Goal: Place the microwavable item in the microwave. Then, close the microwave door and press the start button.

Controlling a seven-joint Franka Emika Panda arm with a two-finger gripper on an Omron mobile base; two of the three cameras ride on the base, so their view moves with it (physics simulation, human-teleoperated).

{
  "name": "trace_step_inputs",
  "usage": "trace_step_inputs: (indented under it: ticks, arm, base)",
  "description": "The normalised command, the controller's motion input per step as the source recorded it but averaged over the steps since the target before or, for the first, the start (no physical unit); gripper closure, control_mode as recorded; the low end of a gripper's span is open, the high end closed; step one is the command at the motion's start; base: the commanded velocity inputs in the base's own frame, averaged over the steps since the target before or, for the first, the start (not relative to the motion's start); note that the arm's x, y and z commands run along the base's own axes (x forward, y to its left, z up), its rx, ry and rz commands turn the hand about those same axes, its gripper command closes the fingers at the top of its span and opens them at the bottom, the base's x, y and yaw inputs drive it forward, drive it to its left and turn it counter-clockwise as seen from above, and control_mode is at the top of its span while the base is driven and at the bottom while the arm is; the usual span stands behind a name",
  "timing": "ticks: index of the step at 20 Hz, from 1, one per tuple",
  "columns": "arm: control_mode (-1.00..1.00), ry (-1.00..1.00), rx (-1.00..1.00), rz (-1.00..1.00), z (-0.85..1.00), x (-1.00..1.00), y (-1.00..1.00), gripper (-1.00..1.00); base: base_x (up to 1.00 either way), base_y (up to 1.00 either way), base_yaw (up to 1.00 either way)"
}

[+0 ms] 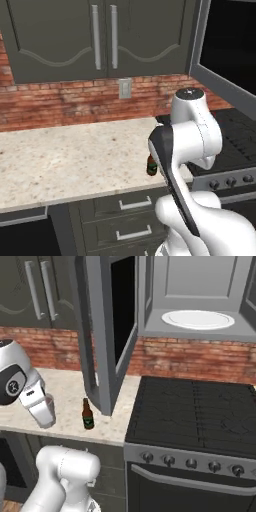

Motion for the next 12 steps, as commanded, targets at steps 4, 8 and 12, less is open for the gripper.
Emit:
trace_step_inputs:
  ticks: [4,8,12]
  arm:
    - [1.0,0.0,0.0,0.0,0.0,0.0,0.0,1.0]
    - [1.0,0.0,0.0,0.0,0.0,0.0,0.0,1.0]
    - [1.0,0.0,0.0,0.0,0.0,0.0,0.0,1.0]
  base:
    - [-1.0,-0.76,-0.27]
    - [-0.97,-1.0,-0.25]
    - [-0.4,-1.0,-0.15]
